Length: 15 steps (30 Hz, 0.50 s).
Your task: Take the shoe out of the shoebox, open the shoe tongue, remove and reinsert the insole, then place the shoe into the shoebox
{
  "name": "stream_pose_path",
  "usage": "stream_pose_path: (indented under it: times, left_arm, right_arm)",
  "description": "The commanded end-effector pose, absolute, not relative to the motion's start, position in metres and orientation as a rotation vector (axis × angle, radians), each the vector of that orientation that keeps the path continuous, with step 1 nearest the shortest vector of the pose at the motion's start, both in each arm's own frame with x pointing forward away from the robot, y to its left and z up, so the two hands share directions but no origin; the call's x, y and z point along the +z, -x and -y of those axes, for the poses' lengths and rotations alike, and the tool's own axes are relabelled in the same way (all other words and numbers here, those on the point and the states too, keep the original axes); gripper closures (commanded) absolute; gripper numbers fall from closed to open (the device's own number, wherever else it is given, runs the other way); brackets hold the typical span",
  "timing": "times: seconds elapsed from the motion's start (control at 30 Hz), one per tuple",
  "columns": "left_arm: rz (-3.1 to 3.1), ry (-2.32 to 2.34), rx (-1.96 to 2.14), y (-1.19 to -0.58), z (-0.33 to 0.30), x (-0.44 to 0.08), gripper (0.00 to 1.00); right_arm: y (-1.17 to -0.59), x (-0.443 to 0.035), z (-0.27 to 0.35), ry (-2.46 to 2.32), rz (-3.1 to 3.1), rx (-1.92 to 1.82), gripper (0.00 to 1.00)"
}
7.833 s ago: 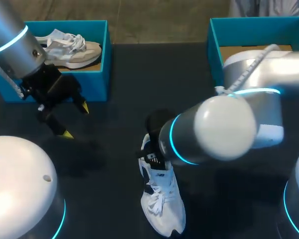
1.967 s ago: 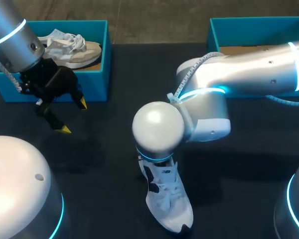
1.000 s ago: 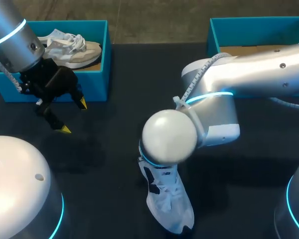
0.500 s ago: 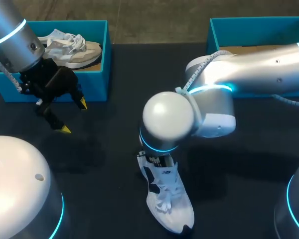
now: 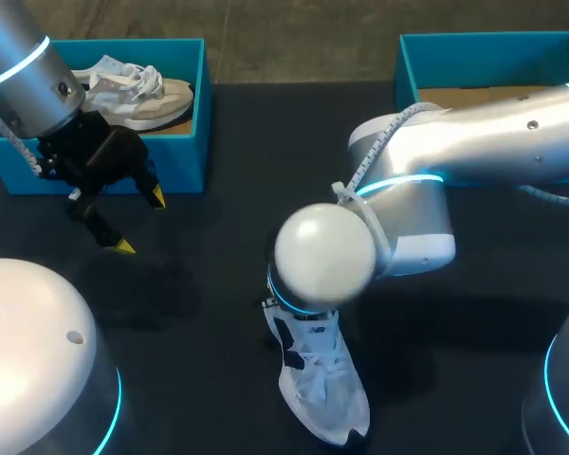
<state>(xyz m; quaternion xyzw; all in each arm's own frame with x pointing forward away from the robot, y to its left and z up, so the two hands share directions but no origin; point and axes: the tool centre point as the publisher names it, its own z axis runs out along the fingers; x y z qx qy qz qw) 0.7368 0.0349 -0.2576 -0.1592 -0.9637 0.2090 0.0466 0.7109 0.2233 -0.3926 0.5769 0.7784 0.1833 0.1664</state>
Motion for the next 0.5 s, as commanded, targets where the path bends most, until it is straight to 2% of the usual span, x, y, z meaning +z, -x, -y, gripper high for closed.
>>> stream_pose_path:
  times: [0.03, 0.5]
  left_arm:
    - [2.942, 0.485, 0.634, -0.736, -0.035, -0.257, 0.00]
    - [2.942, 0.485, 0.634, -0.736, -0.035, -0.257, 0.00]
  right_arm:
    - [-0.711, -0.385, -0.223, -1.626, -2.169, 0.604, 1.00]
    - [-0.737, -0.411, -0.234, -1.620, -2.234, 0.617, 1.00]
